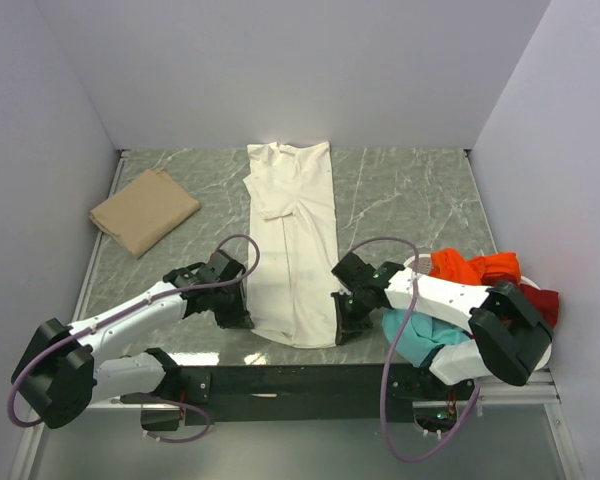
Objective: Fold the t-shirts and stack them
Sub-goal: Fold the tshirt
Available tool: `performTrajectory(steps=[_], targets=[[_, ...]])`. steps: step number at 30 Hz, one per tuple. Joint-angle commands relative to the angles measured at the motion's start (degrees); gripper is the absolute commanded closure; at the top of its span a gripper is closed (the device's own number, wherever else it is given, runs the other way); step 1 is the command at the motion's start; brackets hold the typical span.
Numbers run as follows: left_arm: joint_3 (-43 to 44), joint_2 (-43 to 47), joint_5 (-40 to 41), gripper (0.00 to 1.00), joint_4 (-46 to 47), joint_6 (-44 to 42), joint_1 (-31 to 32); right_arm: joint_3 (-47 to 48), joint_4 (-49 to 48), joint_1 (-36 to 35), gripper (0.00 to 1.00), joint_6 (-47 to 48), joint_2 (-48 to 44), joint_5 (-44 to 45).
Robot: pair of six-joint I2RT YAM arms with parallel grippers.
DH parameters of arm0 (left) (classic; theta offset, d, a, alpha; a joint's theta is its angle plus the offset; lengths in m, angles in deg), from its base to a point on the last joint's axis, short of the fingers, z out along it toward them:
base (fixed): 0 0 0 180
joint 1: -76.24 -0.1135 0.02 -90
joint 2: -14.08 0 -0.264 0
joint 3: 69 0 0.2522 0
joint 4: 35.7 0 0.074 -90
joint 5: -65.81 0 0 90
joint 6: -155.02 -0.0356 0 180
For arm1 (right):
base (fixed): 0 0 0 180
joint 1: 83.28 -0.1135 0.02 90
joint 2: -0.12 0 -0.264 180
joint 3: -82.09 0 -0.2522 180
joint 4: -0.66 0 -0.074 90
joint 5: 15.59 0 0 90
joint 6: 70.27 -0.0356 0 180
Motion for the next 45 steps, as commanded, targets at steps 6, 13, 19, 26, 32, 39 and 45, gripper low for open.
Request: performTrajectory(steps=[6, 13, 19, 26, 32, 39, 45], targets=[[6.23, 0.02, 4.15, 1.0, -3.3, -0.62, 0.26, 10.64, 8.3, -0.4, 1.0, -0.91, -2.49, 8.12], [12.13, -2.78, 9.08, 1.0, -4.01, -3.6, -0.26, 16.89, 9.8, 0.65, 1.0, -0.74, 0.93, 13.39], [15.91, -6.39, 9.52, 1.0, -1.03, -6.59, -4.74, 22.51, 9.89, 3.72, 1.0, 0.93, 5.49, 16.38], [20.39, -13.24, 8.11, 1.0, 4.6, -9.84, -11.07, 29.98, 8.57, 8.82, 1.0, 4.09, 12.0, 17.79], [26.01, -20.54, 6.18, 1.0, 8.99, -12.3, -16.16, 38.42, 7.69, 13.21, 1.0, 7.78, 19.65, 17.88], [35.14, -30.65, 2.23, 1.0, 13.22, -15.38, -20.3, 54.83, 9.88, 17.43, 1.0, 12.26, 31.33, 16.74], [42.09, -38.29, -0.5, 1.0, 15.5, -17.05, -23.29, 67.77, 13.58, 19.37, 1.0, 14.2, 41.35, 15.86]])
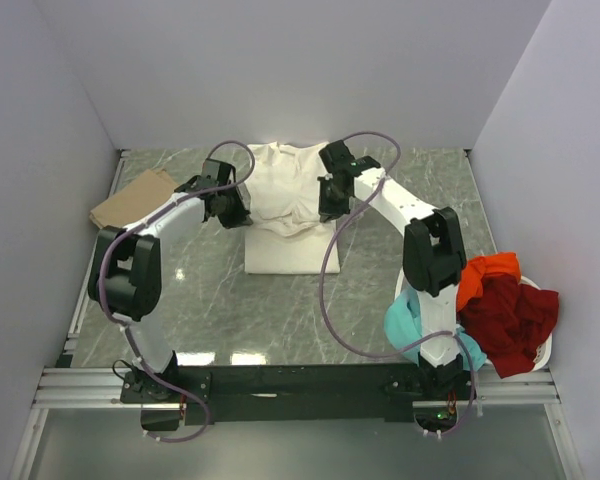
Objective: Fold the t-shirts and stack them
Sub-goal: Fold the tshirt
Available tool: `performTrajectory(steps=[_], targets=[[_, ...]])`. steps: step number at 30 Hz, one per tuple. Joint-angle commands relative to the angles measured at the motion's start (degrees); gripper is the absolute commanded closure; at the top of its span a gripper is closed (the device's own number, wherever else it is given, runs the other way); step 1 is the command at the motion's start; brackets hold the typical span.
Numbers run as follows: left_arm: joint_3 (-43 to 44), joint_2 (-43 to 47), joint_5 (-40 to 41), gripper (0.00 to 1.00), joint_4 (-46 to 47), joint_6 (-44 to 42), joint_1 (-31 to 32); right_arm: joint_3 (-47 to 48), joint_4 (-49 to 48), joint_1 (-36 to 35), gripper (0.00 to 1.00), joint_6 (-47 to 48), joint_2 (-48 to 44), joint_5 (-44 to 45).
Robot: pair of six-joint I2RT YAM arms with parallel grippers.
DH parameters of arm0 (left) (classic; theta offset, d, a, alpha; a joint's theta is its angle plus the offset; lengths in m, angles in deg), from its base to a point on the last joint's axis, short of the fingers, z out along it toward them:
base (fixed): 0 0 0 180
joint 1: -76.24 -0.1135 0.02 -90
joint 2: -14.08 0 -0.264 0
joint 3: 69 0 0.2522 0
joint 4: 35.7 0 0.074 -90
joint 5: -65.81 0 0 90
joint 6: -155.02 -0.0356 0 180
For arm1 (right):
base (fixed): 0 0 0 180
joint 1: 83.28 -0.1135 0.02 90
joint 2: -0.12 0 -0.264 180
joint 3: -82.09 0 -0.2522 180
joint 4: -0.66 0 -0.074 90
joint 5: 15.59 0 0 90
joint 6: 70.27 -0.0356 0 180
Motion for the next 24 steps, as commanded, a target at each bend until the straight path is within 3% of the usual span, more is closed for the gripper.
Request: performTrajectory(steps=[1, 9, 10, 12, 13, 14, 16, 18, 24], targets=[[5.07, -3.15, -2.62, 1.0, 4.22, -2.58, -1.43, 6.36, 2.98, 1.16, 1.0, 2.51, 3.13, 0.01], [8.42, -8.44, -5.08, 1.0, 6.95, -3.72, -4.16, 10.94, 3.69, 3.1, 1.0, 3.21, 7.97, -1.13], [8.68, -9.22, -4.91, 0.94, 6.87, -3.81, -4.42, 11.12, 3.77, 3.27, 1.0, 3.21, 8.15, -1.3], [9.65, -10.1, -4.73, 0.78, 6.17, -3.99, -4.69, 11.99, 3.86, 3.63, 0.78, 3.39, 8.68, -2.27], [9.91, -10.54, -4.73, 0.61, 5.99, -3.99, -4.86, 12.43, 3.95, 3.8, 0.69, 3.39, 8.68, -2.53], [10.09, -10.63, -4.21, 0.5, 5.9, -3.9, -4.86, 13.13, 4.12, 3.89, 0.59, 3.56, 8.59, -2.8], [9.91, -9.76, -3.68, 0.34, 5.9, -3.81, -4.86, 13.58, 4.12, 4.15, 0.53, 3.74, 7.63, -3.06], [8.78, -8.36, -3.24, 0.31, 5.99, -3.9, -4.86, 12.88, 3.6, 4.42, 0.45, 3.91, 5.62, -2.8], [2.02, -3.27, -4.63, 0.29, 6.42, -4.69, -4.78, 4.28, 1.58, 4.68, 0.43, 3.83, -1.24, -3.41]])
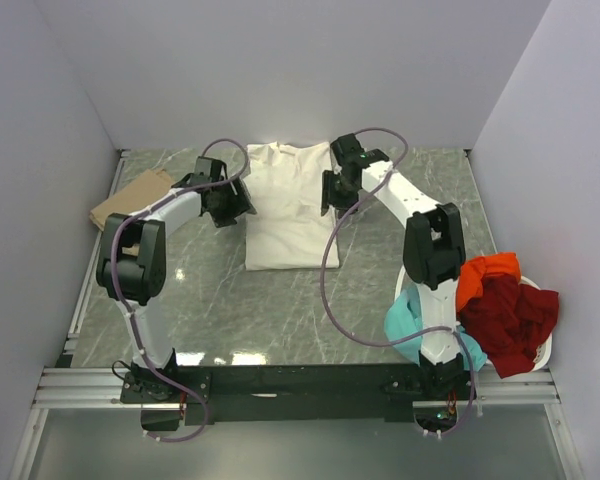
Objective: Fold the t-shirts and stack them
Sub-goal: Fold the tshirt
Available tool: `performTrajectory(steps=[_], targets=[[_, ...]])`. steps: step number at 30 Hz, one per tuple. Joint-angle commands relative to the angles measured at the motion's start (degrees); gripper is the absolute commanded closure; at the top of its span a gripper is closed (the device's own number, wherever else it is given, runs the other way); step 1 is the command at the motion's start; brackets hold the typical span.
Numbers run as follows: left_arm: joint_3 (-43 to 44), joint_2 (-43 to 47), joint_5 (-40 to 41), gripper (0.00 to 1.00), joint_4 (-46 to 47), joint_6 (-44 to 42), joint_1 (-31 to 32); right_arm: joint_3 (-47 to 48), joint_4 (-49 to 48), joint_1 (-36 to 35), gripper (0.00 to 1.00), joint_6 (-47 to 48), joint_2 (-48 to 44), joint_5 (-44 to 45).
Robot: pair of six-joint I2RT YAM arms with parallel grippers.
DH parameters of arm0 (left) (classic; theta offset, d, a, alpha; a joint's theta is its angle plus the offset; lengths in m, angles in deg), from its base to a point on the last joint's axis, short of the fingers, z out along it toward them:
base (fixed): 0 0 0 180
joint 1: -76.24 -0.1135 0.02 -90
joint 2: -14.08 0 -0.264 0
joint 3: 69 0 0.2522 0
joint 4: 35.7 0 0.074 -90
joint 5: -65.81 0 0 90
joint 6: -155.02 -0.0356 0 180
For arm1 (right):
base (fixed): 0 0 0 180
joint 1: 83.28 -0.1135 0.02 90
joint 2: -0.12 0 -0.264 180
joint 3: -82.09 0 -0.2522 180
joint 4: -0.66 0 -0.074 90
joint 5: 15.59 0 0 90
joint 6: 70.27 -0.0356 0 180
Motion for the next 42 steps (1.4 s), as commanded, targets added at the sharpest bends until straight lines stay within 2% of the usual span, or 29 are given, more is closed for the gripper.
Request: performTrajectory(steps=[1, 4, 10, 13, 30, 35, 42], targets=[[-4.46, 6.58, -1.63, 0.29, 2.01, -1.39, 0.12, -6.08, -1.59, 0.35, 0.43, 0.42, -7.63, -1.23], [-10.87, 9.39, -2.86, 0.29, 3.24, -0.87, 0.82, -13.55, -3.96, 0.44, 0.44, -0.19, -11.14, -2.63], [-18.43, 13.88, -2.78, 0.31, 4.74, 0.36, 3.36, -28.76, -10.73, 0.27, 0.5, -2.65, -18.09, -5.89], [-21.33, 15.37, -1.38, 0.31, 4.22, 1.33, 4.68, -33.08, -12.58, 0.27, 0.54, -3.36, -19.68, -6.33], [-28.38, 20.12, 2.14, 0.33, 3.16, 4.5, 7.94, -38.63, -16.19, -0.96, 0.62, -4.77, -18.63, -9.05], [-28.29, 19.68, 3.81, 0.36, 2.2, 4.67, 8.99, -39.16, -15.57, -1.32, 0.68, -4.77, -17.4, -6.68], [-27.42, 19.24, 7.85, 0.43, -0.27, 5.2, 10.4, -39.6, -16.1, -1.67, 0.78, -5.03, -16.6, -7.65]])
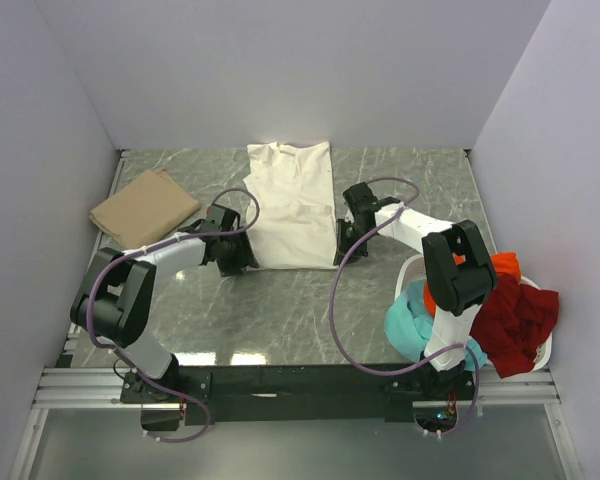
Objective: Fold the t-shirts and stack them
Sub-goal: Fold the tshirt
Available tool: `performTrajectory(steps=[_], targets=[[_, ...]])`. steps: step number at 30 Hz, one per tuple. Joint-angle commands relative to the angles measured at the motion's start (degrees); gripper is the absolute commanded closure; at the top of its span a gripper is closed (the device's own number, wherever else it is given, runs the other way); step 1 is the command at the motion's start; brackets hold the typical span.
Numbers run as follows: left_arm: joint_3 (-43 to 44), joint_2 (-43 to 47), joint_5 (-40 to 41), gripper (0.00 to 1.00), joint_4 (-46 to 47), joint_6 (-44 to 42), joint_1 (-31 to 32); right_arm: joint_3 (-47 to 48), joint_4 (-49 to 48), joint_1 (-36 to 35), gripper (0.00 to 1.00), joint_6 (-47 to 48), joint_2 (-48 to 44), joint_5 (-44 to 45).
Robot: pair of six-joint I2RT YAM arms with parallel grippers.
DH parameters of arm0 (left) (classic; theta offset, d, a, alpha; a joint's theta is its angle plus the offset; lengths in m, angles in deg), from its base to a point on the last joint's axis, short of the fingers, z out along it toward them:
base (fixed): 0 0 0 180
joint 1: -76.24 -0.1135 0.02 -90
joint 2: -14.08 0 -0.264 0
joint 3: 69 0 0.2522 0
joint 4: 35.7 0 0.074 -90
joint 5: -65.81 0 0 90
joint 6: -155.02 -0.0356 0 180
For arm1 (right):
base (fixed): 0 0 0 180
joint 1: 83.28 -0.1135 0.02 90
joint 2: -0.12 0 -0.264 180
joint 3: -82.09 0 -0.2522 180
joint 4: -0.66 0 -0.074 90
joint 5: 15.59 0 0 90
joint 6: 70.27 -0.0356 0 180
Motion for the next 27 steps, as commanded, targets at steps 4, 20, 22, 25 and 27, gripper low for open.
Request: performTrajectory(steps=[4, 20, 22, 25, 27], targets=[[1.26, 1.21, 5.79, 0.45, -2.74, 0.52, 1.44, -1.09, -1.09, -0.84, 0.82, -0.44, 1.87, -0.06], [2.23, -2.91, 3.78, 0.58, 1.38, 0.43, 1.71, -1.18, -0.56, -1.19, 0.87, -0.09, 2.75, 0.55], [2.32, -3.53, 2.47, 0.6, 2.61, 0.43, 1.71, -1.44, -0.56, -1.19, 0.88, -0.18, 2.66, 0.64], [2.5, -5.11, 1.23, 0.77, 4.02, 0.17, 1.71, -1.62, -0.56, -1.19, 0.88, -0.27, 2.66, 1.08], [2.85, -6.34, 0.79, 0.99, 3.76, 0.17, 1.71, -1.53, -0.03, -1.19, 0.9, -0.44, 2.4, 1.6]])
